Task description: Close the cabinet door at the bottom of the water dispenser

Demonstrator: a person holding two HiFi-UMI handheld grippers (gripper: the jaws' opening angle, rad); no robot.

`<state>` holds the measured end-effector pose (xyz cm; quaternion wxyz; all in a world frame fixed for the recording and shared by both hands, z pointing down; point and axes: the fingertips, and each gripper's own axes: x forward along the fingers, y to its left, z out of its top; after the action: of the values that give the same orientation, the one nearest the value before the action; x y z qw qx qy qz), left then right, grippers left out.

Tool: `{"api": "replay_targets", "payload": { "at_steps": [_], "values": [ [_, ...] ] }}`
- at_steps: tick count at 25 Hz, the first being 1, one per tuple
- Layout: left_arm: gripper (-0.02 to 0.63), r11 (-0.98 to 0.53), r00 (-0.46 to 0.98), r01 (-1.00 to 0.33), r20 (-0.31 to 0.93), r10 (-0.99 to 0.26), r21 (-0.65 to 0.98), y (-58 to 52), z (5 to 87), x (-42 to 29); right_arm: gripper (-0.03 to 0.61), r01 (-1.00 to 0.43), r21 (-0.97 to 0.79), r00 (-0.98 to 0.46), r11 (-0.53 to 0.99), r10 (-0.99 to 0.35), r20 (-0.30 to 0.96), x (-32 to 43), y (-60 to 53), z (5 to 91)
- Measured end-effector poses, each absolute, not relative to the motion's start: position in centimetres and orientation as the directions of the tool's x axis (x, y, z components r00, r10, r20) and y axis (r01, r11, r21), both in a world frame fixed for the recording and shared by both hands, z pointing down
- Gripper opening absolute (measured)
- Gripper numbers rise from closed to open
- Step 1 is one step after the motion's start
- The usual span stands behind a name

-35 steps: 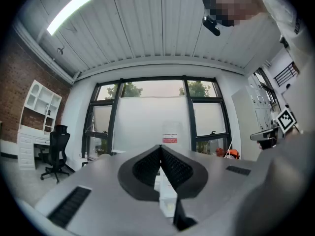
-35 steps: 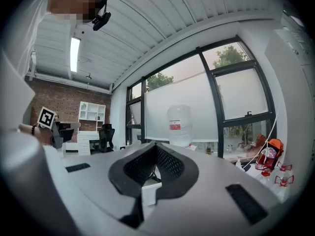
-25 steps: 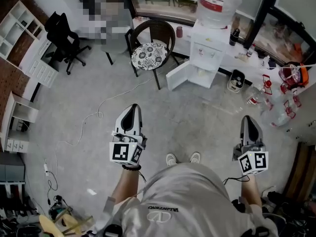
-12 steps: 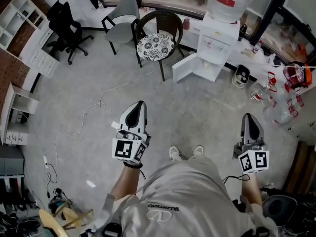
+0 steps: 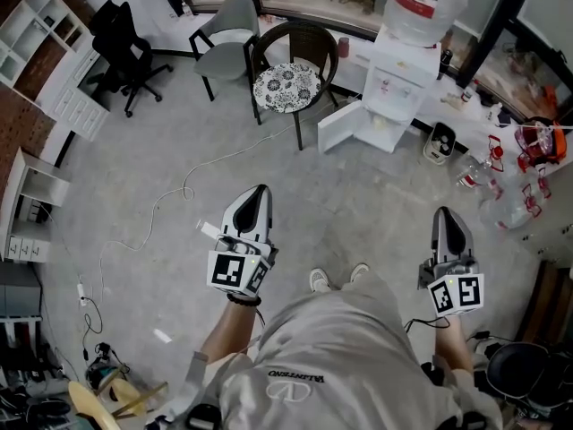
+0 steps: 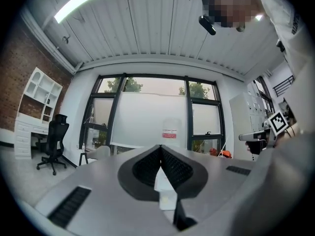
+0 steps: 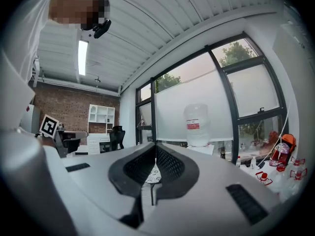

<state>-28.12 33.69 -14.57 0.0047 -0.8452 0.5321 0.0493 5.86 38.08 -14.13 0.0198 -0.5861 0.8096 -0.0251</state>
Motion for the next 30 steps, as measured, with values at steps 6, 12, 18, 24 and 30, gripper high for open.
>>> {"api": "replay_targets", "payload": {
  "at_steps": [6,12,18,24,30],
  "values": [
    [0.002,-0.442,0.438,-0.896,-0.074,-0.896,0.048,33.0,-14.0,-27.5,0.017,-0.941,-0.067,-0.333,0.332,-0.943,0.009,5.3,37.2,-13.5],
    [0.001,-0.436,0.433,-0.899,-0.067,-0.899,0.044,31.6,-13.9,-26.5,0.017,-0.934,-0.087,-0.348,0.345,-0.937,0.014,5.7,34.9,-13.1],
    [0.002,-0.422,0.418,-0.906,-0.082,-0.905,0.040,29.4,-14.7,-25.3,0.017,-0.923,-0.089,-0.375,0.373,-0.927,0.000,6.2,31.9,-13.5],
    [0.002,-0.447,0.440,-0.893,-0.116,-0.891,0.047,27.3,-15.5,-21.9,0.017,-0.917,-0.045,-0.397,0.397,-0.918,-0.003,7.5,28.8,-13.6],
    [0.002,-0.446,0.438,-0.894,-0.118,-0.891,0.047,24.3,-15.9,-18.3,0.017,-0.903,-0.034,-0.428,0.428,-0.904,-0.007,9.7,25.1,-13.9]
  ]
}}
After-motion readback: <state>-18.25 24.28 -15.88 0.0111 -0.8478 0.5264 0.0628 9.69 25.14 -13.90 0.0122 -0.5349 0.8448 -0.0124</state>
